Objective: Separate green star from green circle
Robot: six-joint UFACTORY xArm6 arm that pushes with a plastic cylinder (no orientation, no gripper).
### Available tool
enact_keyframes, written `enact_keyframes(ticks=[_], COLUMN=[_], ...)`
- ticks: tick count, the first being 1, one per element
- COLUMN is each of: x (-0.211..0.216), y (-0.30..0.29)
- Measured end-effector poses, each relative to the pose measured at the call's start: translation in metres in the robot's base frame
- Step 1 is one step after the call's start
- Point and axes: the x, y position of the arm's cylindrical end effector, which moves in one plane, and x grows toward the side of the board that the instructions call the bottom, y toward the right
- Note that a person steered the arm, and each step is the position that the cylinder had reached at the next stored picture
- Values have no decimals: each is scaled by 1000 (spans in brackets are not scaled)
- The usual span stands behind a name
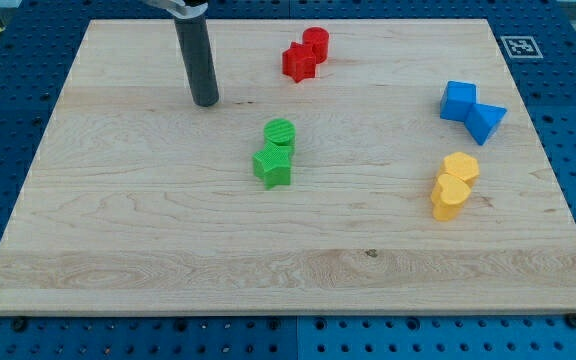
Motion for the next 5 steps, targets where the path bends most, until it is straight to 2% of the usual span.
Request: enact_keyframes(ticks=[1, 3, 5], x=[0, 4, 21], y=[4, 78, 117])
